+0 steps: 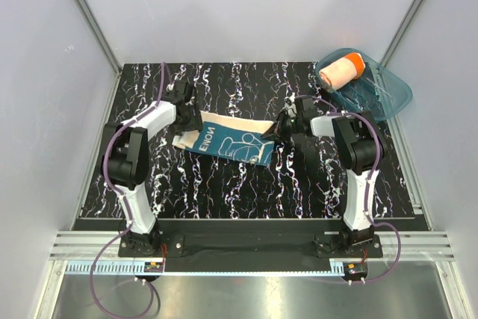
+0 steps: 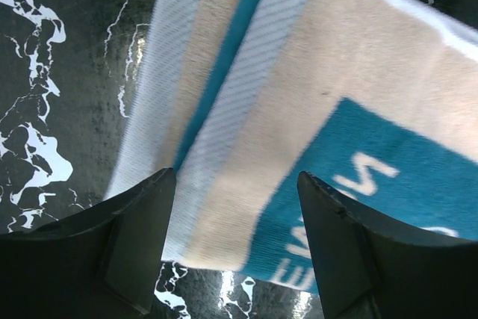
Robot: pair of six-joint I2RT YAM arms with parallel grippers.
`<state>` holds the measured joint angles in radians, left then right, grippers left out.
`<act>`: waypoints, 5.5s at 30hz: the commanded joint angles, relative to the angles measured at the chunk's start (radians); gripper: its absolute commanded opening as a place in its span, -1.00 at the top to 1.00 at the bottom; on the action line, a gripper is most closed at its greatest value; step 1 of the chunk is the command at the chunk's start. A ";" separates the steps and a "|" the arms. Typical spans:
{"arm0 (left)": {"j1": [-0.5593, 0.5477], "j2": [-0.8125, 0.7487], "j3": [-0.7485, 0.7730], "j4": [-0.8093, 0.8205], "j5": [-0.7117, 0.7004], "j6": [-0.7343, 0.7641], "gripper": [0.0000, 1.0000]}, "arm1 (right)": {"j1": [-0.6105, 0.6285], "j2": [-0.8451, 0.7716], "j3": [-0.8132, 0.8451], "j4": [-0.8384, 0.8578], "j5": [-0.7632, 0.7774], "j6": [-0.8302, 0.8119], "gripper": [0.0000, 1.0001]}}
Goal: Roll the towels
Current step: Fold the towel, then roll the towel
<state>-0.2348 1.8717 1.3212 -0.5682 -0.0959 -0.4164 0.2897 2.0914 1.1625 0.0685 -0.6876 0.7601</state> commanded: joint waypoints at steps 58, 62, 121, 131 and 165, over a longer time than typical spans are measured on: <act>-0.988 -0.191 -0.247 0.338 -0.361 0.059 -0.70 | 0.005 -0.947 -0.110 -0.780 0.775 -0.140 -0.44; -0.986 -0.146 -0.266 0.376 -0.378 0.059 -0.70 | 0.003 -0.941 -0.129 -0.757 0.748 -0.137 -0.43; -0.416 -0.243 -0.623 0.808 0.785 -0.736 1.00 | 0.034 -0.867 -0.253 -0.356 0.154 -0.105 -0.07; -0.321 -0.140 -0.715 0.941 0.923 -0.907 1.00 | 0.137 -0.736 -0.349 -0.202 0.241 -0.099 -0.22; -0.213 0.020 -0.700 1.085 1.091 -1.032 1.00 | 0.232 -0.383 -0.494 0.319 0.304 0.082 -0.09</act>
<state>-0.4522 1.8584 0.6224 0.5369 0.9504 -1.3911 0.5034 1.6756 0.6727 0.2703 -0.3862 0.8181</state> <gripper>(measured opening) 0.050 0.562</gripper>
